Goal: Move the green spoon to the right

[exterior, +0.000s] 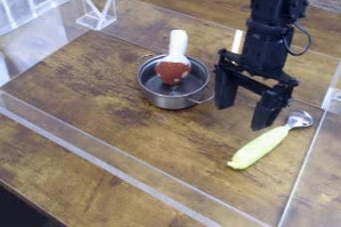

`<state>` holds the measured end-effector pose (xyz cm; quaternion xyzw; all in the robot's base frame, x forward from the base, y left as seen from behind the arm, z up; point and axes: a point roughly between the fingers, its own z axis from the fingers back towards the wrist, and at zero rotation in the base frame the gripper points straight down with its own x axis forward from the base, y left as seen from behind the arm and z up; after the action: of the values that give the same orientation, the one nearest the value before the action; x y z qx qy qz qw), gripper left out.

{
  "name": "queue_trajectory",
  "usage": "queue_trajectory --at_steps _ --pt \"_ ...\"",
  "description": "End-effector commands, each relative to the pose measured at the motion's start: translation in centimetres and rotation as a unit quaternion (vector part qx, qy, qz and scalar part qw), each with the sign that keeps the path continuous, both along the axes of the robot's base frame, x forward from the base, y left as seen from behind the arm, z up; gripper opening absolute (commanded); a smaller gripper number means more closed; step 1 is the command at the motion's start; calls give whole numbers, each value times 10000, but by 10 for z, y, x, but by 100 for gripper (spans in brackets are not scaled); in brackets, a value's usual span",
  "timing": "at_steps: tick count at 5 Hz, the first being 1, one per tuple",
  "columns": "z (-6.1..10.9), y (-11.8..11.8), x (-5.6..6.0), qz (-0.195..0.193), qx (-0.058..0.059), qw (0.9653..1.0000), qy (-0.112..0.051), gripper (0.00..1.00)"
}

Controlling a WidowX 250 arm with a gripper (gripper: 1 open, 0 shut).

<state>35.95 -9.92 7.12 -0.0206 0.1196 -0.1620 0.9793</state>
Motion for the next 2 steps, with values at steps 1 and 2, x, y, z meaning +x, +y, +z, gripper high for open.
queue_trajectory --at_steps 1,2 --pt "47 30 14 -303 -78 9974 -644 100" --pt "75 61 33 -343 149 9931 -1109 100"
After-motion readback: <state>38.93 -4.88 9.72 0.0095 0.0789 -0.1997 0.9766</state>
